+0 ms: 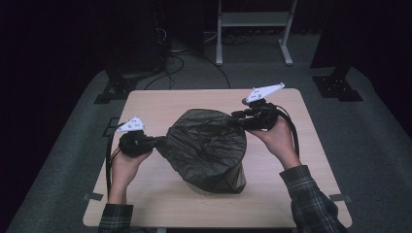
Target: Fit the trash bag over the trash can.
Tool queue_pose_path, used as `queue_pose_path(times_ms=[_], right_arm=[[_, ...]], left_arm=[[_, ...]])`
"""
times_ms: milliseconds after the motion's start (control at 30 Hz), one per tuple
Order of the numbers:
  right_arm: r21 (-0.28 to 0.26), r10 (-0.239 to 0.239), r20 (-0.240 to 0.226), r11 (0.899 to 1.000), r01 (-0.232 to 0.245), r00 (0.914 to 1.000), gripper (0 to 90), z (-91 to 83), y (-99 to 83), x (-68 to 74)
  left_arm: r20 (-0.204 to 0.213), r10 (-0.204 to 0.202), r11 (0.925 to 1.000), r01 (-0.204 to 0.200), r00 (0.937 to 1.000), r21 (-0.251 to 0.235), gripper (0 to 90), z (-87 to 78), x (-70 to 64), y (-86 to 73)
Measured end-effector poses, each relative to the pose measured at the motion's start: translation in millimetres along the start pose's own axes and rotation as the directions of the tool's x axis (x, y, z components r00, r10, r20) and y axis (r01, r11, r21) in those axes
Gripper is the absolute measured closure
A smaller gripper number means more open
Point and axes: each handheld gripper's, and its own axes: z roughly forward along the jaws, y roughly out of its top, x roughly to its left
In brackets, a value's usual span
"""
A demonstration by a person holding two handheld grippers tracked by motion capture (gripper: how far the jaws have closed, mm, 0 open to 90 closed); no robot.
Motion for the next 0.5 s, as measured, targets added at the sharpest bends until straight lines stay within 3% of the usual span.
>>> queue_pose_path(times_ms=[67,267,300,500], right_arm=[[-0.002,-0.001,0.004,1.0,0.001,1.0,72.4,2.0,-0.9,-0.9],[-0.096,0.028,0.002,0.995,-0.028,0.9996,90.0,-2.7,2.2,-7.6],[-0.084,0.024,0.041,0.996,-0.02,0.9989,90.0,-2.9,3.6,-8.9],[-0.059,0.066,0.093,0.996,-0.06,0.9935,90.0,6.1,2.7,-31.4]], left_arm=[[0.003,0.0,1.0,0.0,1.0,-0.007,89.6,-0.3,0.1,0.2],[-0.007,0.009,0.9996,-0.009,0.9999,-0.026,89.6,-3.3,2.0,5.7],[-0.009,0.011,0.9995,-0.011,0.9999,-0.029,89.6,-3.9,2.6,7.0],[-0.045,0.0,0.9995,-0.001,0.999,-0.031,89.7,-0.5,12.8,12.1]])
